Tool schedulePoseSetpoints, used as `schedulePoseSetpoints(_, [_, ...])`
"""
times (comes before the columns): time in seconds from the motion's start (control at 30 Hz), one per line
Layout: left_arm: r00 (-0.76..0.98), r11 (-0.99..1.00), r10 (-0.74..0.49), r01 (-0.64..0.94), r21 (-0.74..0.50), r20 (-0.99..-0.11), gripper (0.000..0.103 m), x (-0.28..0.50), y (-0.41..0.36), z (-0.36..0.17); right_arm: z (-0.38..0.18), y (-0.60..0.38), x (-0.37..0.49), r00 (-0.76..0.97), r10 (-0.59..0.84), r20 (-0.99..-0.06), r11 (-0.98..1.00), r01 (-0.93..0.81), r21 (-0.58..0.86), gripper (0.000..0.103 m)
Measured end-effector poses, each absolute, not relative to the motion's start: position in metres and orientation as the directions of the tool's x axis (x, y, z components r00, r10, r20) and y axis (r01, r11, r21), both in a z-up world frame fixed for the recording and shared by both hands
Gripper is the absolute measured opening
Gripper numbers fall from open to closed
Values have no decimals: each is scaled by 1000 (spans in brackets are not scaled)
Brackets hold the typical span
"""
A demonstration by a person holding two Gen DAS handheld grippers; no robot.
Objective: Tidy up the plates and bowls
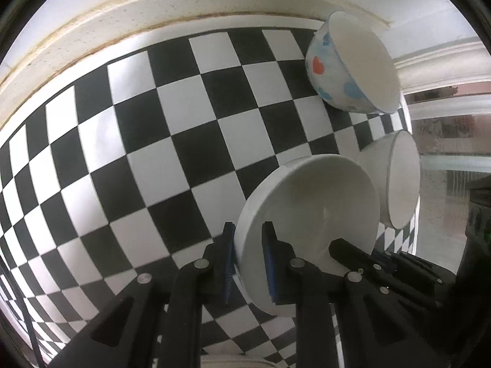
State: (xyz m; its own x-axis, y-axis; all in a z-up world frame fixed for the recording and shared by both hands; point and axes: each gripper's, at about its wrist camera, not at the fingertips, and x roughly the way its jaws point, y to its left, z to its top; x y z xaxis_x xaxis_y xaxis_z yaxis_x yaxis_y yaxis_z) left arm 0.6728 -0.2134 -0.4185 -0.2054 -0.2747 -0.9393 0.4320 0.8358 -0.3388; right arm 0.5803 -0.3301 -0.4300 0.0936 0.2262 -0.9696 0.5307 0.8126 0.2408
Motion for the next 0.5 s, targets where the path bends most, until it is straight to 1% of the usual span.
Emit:
schedulePoseSetpoints(0.2, [-163, 820, -325, 442, -364, -931, 15, 649, -195, -385, -402, -318, 560, 134, 210, -968, 831, 497, 249, 13])
schedulePoseSetpoints(0.37, [-118, 812, -344, 461, -358, -931, 15, 617, -187, -363, -374, -308, 533, 183, 197, -963, 845, 466, 262, 13])
schedulePoseSetpoints(0.5, [-98, 813, -360, 454, -364, -928, 15, 590, -176, -348, -361, -307, 505, 201, 215, -956, 852, 440, 284, 13])
